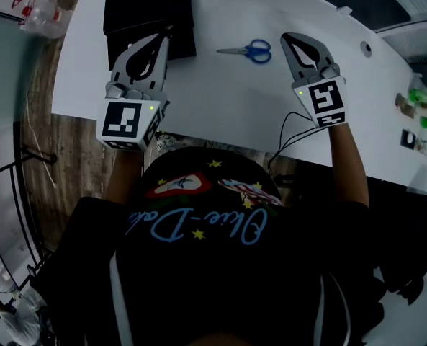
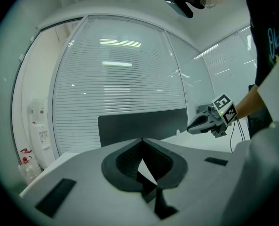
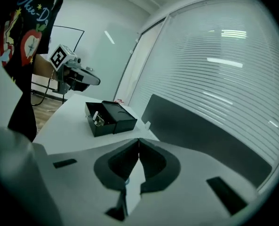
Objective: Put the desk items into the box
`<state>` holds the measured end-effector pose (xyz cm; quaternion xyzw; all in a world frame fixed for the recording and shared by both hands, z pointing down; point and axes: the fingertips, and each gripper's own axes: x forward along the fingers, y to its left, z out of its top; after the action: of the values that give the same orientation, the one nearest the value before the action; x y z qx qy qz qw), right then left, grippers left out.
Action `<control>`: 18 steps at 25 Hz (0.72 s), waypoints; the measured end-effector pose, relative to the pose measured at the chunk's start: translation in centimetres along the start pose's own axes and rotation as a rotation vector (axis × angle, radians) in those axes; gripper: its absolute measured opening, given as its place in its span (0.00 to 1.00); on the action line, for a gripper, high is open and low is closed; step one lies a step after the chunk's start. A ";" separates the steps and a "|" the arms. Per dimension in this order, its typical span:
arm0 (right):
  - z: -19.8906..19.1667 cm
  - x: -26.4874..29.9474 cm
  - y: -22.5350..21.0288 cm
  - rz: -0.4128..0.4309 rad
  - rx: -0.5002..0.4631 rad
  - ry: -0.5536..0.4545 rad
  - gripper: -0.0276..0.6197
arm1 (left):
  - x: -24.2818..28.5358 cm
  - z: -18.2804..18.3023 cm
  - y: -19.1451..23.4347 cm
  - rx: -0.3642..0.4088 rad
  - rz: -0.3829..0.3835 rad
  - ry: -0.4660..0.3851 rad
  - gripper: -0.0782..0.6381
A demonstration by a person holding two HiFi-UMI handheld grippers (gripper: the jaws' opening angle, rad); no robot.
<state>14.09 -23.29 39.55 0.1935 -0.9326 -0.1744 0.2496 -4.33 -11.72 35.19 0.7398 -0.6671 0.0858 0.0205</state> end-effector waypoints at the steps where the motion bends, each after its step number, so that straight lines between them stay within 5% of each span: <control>1: -0.4 0.1 0.0 0.015 0.006 0.009 0.06 | 0.0 0.0 -0.2 0.000 0.007 0.001 0.12; 10: -3.8 1.7 2.0 0.234 -0.047 0.124 0.13 | -0.9 -0.6 -1.1 -0.007 0.083 0.012 0.12; 18: -7.1 3.3 4.4 0.423 -0.205 0.251 0.19 | -1.4 -0.9 -1.5 -0.027 0.148 0.024 0.12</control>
<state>14.07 -22.56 48.52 -0.0119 -0.8916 -0.1863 0.4124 -3.06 -10.08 36.02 0.6870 -0.7207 0.0870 0.0324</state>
